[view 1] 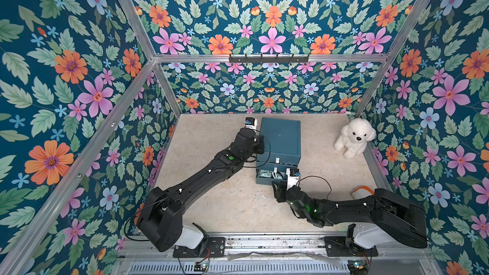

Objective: Place the umbrella in the drawer by color
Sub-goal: Close the drawer in the storage box.

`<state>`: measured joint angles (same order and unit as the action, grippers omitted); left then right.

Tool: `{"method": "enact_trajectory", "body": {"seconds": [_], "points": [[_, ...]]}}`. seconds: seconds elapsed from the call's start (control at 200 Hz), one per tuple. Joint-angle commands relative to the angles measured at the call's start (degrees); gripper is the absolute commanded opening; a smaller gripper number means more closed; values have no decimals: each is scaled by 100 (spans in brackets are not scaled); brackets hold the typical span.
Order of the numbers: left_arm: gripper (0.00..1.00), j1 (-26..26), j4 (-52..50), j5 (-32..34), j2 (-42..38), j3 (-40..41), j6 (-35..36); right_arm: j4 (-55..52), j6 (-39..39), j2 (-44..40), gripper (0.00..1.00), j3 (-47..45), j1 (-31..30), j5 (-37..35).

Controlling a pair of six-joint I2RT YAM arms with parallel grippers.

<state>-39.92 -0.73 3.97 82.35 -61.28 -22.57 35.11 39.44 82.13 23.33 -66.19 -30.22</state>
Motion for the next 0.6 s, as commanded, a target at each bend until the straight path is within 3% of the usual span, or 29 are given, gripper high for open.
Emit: {"method": "enact_trajectory", "body": {"seconds": [0.0, 0.28, 0.425, 0.595], "points": [[27, -30, -1608, -473, 27, 126, 201, 28, 115, -140, 52, -162, 10, -299], [27, -28, -1729, -536, -36, 83, -48, 1159, -505, 523, 30, -200, 58, -371], [29, -30, -1747, -391, -79, 128, -178, 1044, -390, 480, 31, -235, 45, -93], [31, -33, -1705, -370, -48, 138, -425, 1089, -53, -70, 32, -725, -3, -265]]}}
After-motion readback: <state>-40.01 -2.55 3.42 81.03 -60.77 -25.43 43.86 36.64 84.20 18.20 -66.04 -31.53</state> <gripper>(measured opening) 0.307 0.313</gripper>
